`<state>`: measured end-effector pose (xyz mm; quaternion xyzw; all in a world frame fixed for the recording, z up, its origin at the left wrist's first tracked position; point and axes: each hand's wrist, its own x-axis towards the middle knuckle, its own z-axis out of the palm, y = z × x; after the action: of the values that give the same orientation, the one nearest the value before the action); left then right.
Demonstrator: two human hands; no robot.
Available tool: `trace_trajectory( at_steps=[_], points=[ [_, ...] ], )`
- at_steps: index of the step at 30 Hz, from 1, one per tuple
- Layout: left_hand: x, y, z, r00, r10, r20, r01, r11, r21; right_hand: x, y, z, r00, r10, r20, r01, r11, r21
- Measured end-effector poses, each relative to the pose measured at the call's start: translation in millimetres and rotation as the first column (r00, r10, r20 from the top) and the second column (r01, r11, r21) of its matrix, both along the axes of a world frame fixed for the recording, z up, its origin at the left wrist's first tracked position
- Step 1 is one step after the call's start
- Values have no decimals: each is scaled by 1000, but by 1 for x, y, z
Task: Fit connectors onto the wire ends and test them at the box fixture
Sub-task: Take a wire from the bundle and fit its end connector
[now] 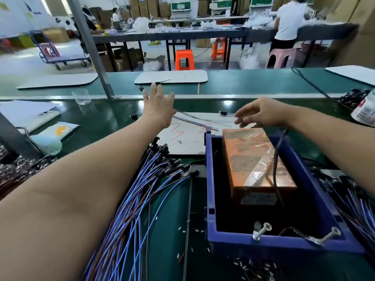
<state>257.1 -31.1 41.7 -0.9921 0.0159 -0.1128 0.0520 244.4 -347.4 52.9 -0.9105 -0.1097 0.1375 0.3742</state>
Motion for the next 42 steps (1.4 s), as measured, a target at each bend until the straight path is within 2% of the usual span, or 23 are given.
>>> trace_trajectory(
  at_steps=[1, 3, 6, 9, 11, 12, 14, 16, 19, 22, 25, 28, 30, 34, 38, 42],
  points=[
    [-1, 1, -2, 999, -1, -52, 2, 1000, 19, 1, 4, -1, 999, 30, -10, -31, 998, -58],
    [-8, 2, -4, 997, -38, -64, 39, 999, 5, -1, 6, -3, 999, 46, -2, -46, 991, -123],
    [-32, -1, -3, 998, -68, 15, 70, 983, -169, -14, -3, 1, 997, -75, -9, 76, 996, 42],
    [-76, -9, 0, 996, -25, 86, 57, 921, -385, -42, -9, 15, 973, -232, 17, 223, 951, 213],
    [-111, -17, -2, 994, 37, 103, 18, 874, -486, -70, -5, 30, 957, -273, 99, 244, 941, 234],
    [-130, -21, -5, 992, 62, 110, 1, 866, -499, -87, -1, 36, 949, -256, 181, 224, 958, 181],
    [-168, -30, -17, 989, 87, 120, -24, 893, -449, -125, 11, 49, 907, -155, 392, 173, 985, -11],
    [-200, -35, -31, 987, 104, 125, -52, 931, -362, -164, 26, 59, 807, -55, 588, 167, 976, -138],
    [-236, -35, -48, 981, 170, 99, -143, 963, -229, -223, 53, 68, 613, 1, 790, 137, 985, -107],
    [-255, -34, -61, 982, 189, -17, -189, 968, -162, -278, 86, 58, 527, 59, 848, -38, 998, -45],
    [-259, -32, -70, 985, 166, -46, -171, 972, -160, -321, 116, 29, 598, 242, 764, -282, 956, -82],
    [-259, -32, -67, 982, 161, -101, -179, 962, -207, -342, 128, -8, 706, 377, 599, -389, 914, -117],
    [-260, -31, -63, 981, 174, -84, -190, 949, -250, -344, 129, -29, 767, 370, 524, -383, 919, -88],
    [-259, -27, -51, 973, 221, -63, -227, 875, -427, -345, 128, -49, 870, 245, 428, -296, 954, 53],
    [-255, -28, -38, 965, 261, -12, -223, 801, -556, -346, 128, -54, 881, 173, 440, -225, 972, 68],
    [-258, -29, -21, 946, 306, 105, -124, 643, -756, -345, 130, -57, 888, 167, 430, -228, 969, 94]
  ],
)
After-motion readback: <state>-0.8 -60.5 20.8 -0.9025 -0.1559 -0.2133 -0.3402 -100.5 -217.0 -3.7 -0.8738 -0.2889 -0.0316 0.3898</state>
